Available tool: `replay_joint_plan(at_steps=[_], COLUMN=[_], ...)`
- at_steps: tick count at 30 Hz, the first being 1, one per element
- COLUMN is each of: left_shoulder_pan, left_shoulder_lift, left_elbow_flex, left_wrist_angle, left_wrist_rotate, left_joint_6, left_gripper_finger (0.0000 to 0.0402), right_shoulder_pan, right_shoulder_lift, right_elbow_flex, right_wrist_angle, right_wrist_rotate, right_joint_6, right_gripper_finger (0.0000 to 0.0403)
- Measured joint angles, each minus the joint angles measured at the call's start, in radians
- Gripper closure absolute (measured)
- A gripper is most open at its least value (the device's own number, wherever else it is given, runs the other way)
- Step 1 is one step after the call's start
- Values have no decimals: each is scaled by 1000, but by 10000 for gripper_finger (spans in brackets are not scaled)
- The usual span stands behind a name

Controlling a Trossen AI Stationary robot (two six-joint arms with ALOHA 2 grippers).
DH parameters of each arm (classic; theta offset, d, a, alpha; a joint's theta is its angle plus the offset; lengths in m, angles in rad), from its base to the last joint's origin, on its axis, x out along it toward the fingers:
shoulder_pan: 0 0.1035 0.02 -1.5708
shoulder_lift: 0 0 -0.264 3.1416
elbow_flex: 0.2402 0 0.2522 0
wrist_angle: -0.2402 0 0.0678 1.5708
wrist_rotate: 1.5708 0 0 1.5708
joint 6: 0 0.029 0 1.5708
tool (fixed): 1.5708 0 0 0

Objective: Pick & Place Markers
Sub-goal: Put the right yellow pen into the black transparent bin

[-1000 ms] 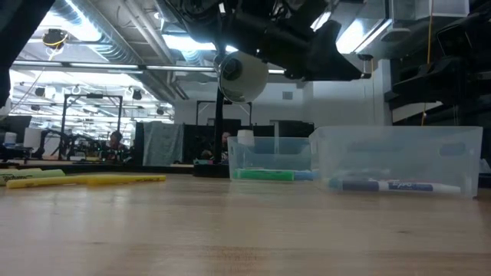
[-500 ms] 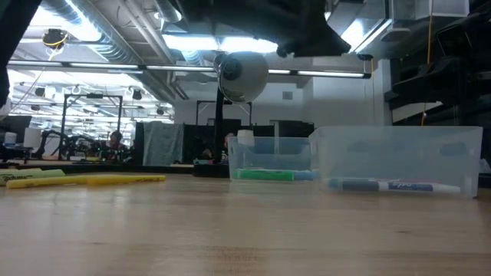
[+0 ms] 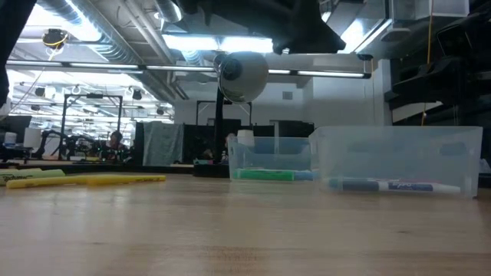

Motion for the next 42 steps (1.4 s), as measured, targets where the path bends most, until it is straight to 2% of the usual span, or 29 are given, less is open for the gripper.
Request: replay_joint_plan(at_steps=[17,29,42], left_shoulder_pan=[1,1,-14], left_shoulder_lift=[1,2,2], left_elbow_flex=[0,0,0], left_wrist_angle=[89,-21,-32], left_wrist_rotate=[0,0,17], left_joint_6=[-11,-9,42], left_gripper_finger=[284,288,290], right_shoulder_pan=[0,0,0], right_shoulder_lift=[0,0,0], right_elbow_flex=[0,0,0], right_wrist_angle=[0,0,0], right_wrist_rotate=[0,0,0], right_joint_6=[0,0,0], right_gripper_finger=[395,395,395])
